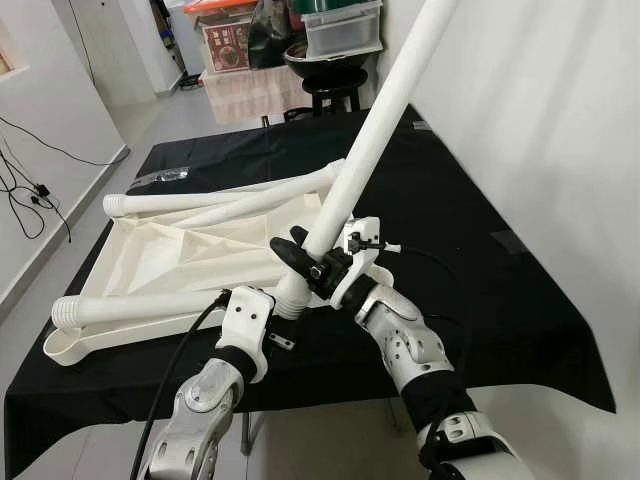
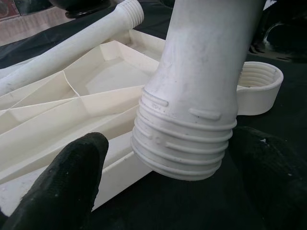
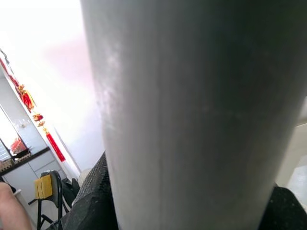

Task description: Building children table

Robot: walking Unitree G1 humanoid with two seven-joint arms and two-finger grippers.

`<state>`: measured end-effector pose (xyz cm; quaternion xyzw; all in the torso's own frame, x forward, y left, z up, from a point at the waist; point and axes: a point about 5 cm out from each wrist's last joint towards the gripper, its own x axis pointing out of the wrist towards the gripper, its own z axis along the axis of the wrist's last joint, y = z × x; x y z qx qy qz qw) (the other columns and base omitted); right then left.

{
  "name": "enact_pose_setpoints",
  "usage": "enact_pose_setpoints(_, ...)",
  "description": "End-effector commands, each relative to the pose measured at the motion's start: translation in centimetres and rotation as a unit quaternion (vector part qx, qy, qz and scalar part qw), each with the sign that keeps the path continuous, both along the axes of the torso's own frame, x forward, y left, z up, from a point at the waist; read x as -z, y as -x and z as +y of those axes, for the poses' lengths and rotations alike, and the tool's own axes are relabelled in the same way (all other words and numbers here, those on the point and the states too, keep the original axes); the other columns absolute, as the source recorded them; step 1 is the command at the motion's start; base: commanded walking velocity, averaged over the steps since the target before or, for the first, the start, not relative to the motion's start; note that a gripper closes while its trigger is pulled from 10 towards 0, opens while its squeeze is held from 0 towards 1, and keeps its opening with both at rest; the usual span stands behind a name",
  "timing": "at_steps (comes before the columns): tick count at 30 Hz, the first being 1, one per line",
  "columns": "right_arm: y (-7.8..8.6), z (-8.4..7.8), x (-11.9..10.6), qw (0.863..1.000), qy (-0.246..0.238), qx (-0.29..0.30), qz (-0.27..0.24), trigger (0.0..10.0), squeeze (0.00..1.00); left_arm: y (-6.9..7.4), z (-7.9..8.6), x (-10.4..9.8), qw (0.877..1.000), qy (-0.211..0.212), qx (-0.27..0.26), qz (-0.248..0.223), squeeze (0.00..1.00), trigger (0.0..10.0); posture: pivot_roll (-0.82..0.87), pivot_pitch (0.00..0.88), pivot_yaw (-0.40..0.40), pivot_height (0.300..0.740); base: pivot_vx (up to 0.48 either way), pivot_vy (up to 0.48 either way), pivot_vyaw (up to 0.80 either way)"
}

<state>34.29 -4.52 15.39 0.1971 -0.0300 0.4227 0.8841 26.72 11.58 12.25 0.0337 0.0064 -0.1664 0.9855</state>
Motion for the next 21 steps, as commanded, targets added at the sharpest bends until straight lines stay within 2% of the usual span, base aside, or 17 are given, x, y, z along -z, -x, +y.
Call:
enact_pose_setpoints(1,0.2,0.8,0.5,1.000,0.005,-0.014,0.018,10.0,0.00,-0.4,0.8,-0.5,1.000,0.004,-0.014,-0.009,0.00,10.0,-0.07,0.009,0.103,0.740,0.000,0.000,0.00)
enact_pose_setpoints(14,0.1,0.7,0.4,1.000,0.008,-0.008,0.018,10.0,0.00,-0.5,0.8,-0.5,1.000,0.010,-0.013,-0.008,0.00,10.0,-0.07,0.013,0.101,0.740,0.000,0.000,0.00)
enact_pose_setpoints(17,-0.3,0.3,0.1,1.000,0.021,0.018,0.005,10.0,0.00,-0.8,1.1,-0.9,0.999,0.018,-0.031,-0.014,0.00,10.0,-0.07,0.013,0.098,0.740,0.000,0.000,0.00)
enact_pose_setpoints(18,-0.7,0.0,-0.4,0.998,0.045,0.043,-0.012,10.0,0.00,-1.1,1.4,-1.6,0.998,0.031,-0.049,-0.026,0.00,10.0,-0.07,0.011,0.095,0.740,0.000,0.000,0.00)
enact_pose_setpoints(21,-1.3,-0.3,-1.2,0.995,0.058,0.072,-0.025,10.0,0.00,-1.5,1.7,-2.5,0.996,0.045,-0.064,-0.043,0.00,10.0,-0.07,0.012,0.092,0.740,0.000,0.000,0.00)
